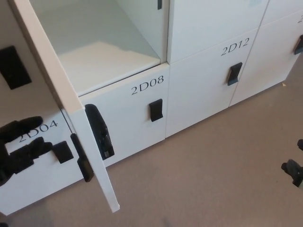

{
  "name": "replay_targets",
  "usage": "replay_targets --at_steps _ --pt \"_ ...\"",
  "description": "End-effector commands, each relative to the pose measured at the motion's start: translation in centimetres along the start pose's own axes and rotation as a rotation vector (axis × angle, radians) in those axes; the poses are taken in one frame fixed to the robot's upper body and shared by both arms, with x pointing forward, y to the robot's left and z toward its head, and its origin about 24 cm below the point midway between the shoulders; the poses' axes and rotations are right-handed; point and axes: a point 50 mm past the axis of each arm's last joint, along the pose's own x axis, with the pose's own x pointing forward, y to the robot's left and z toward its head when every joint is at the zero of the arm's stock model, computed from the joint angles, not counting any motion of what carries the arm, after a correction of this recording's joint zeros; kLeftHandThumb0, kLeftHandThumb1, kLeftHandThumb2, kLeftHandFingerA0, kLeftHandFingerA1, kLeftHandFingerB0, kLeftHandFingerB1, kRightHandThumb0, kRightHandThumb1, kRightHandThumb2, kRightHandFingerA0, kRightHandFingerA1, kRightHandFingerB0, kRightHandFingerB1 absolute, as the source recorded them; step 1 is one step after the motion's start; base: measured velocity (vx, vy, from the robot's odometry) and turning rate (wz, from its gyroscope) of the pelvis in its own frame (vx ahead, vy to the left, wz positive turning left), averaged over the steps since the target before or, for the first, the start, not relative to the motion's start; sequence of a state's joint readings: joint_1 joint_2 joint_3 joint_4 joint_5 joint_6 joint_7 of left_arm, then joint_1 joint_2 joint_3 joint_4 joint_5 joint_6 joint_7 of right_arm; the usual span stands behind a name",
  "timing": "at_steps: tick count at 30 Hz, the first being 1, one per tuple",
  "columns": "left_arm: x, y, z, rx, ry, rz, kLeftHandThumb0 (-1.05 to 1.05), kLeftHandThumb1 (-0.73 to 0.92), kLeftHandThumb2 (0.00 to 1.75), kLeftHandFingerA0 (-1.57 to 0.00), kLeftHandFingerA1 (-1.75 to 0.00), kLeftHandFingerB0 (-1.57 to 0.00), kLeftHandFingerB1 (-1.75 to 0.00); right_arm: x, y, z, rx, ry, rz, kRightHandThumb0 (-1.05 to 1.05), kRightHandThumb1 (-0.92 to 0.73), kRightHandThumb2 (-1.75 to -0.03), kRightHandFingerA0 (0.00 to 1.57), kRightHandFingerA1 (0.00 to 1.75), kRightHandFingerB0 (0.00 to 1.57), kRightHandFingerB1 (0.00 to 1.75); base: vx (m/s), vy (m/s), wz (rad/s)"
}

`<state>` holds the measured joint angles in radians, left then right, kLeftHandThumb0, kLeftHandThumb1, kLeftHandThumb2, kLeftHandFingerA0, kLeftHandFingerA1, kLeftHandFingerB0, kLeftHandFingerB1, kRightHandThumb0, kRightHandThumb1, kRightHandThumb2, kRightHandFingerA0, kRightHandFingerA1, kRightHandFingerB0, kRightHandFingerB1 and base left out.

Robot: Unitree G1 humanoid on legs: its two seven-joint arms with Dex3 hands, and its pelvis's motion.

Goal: The robot walks towards an open cabinet and lifts its left hand to push the door towards the right to close it.

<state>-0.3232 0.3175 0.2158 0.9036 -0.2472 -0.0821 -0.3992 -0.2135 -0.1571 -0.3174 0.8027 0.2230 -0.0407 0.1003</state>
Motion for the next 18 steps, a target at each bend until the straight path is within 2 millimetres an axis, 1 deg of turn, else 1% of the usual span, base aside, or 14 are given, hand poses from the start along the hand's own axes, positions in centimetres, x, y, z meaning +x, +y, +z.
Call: replay_targets --at_steps 1,2,4,5,6,7,10,11,12,13,14,15,17,18 --pt "-3.4 -3.6 3.1 0.465 -0.141 -0.546 -0.36 0.54 0.9 -0.7 -0.67 -0.58 -0.62 -0.3 -1.2 -0.3 -0.044 0.02 -0.025 -0.1 -0.68 -0.6 0.55 0.7 0.37 0.55 0.0 0.0 0.0" --pt "-3.7 -4.4 3.9 0.515 -0.149 -0.627 -0.38 0.62 0.58 -0.76 -0.51 -0.69 -0.49 -0.3 -1.3 -0.2 -0.045 0.019 -0.024 -0.1 -0.67 -0.58 0.56 0.72 0.38 0.56 0.0 0.0 0.0" --pt "-4.2 -5.4 4.8 0.567 -0.154 -0.715 -0.38 0.62 0.58 -0.76 -0.51 -0.69 -0.49 -0.3 -1.4 -0.2 -0.045 0.019 -0.023 -0.1 -0.67 -0.58 0.56 0.72 0.38 0.56 0.0 0.0 0.0" --pt "-4.5 -6.9 6.1 0.646 -0.171 -0.817 -0.39 0.53 0.9 -0.69 -0.69 -0.59 -0.63 -0.4 -1.5 -0.4 -0.042 0.026 -0.027 -0.1 -0.67 -0.59 0.57 0.72 0.39 0.57 0.0 0.0 0.0" --pt "-4.5 -6.9 6.1 0.646 -0.171 -0.817 -0.39 0.53 0.9 -0.69 -0.69 -0.59 -0.63 -0.4 -1.5 -0.4 -0.042 0.026 -0.027 -0.1 -0.67 -0.59 0.57 0.72 0.39 0.57 0.0 0.0 0.0" --pt "-4.5 -8.2 7.3 0.697 -0.181 -0.88 -0.35 0.65 0.59 -0.75 -0.55 -0.71 -0.53 -0.5 -1.5 -0.5 -0.041 0.027 -0.025 -0.1 -0.66 -0.59 0.55 0.71 0.37 0.56 0.0 0.0 0.0" --pt "-4.2 -11.1 9.7 0.791 -0.192 -0.99 -0.33 0.64 0.59 -0.76 -0.56 -0.72 -0.54 -0.8 -1.6 -0.8 -0.04 0.028 -0.022 -0.13 -0.66 -0.58 0.55 0.7 0.37 0.56 0.0 0.0 0.0" --pt "-3.5 -12.7 11.1 0.832 -0.206 -1.01 -0.35 0.64 0.58 -0.75 -0.57 -0.71 -0.54 -1.0 -1.9 -1.2 -0.042 0.031 -0.025 -0.13 -0.65 -0.59 0.54 0.68 0.37 0.55 0.0 0.0 0.0" --pt "-3.1 -13.8 12.1 0.862 -0.216 -1.021 -0.35 0.64 0.58 -0.75 -0.57 -0.71 -0.54 -1.2 -2.0 -1.4 -0.043 0.034 -0.027 -0.13 -0.65 -0.59 0.54 0.68 0.37 0.55 0.0 0.0 0.0" --pt "-2.9 -14.5 12.7 0.88 -0.222 -1.024 -0.35 0.64 0.58 -0.75 -0.57 -0.71 -0.54 -1.3 -2.2 -1.5 -0.044 0.035 -0.028 -0.13 -0.65 -0.59 0.54 0.68 0.37 0.55 0.0 0.0 0.0" --pt "-2.9 -14.5 12.7 0.88 -0.222 -1.024 -0.35 0.64 0.58 -0.75 -0.57 -0.71 -0.54 -1.3 -2.2 -1.5 -0.044 0.035 -0.028 -0.13 -0.65 -0.59 0.54 0.68 0.37 0.55 0.0 0.0 0.0" --pt "-1.4 -16.2 14.8 0.913 -0.244 -0.998 -0.45 0.5 0.87 -0.7 -0.69 -0.63 -0.65 -1.6 -2.4 -1.8 -0.053 0.04 -0.031 -0.14 -0.69 -0.61 0.55 0.67 0.38 0.55 0.0 0.0 0.0" --pt "-0.2 -18.3 17.2 0.952 -0.262 -0.967 -0.45 0.5 0.87 -0.7 -0.69 -0.63 -0.65 -1.9 -2.5 -2.0 -0.064 0.046 -0.034 -0.14 -0.69 -0.61 0.55 0.67 0.38 0.55 -0.02 -0.017 0.04" --pt "-0.2 -18.3 17.2 0.952 -0.262 -0.967 -0.45 0.5 0.87 -0.7 -0.69 -0.63 -0.65 -1.9 -2.5 -2.0 -0.064 0.046 -0.034 -0.14 -0.69 -0.61 0.55 0.67 0.38 0.55 0.0 0.0 0.0"
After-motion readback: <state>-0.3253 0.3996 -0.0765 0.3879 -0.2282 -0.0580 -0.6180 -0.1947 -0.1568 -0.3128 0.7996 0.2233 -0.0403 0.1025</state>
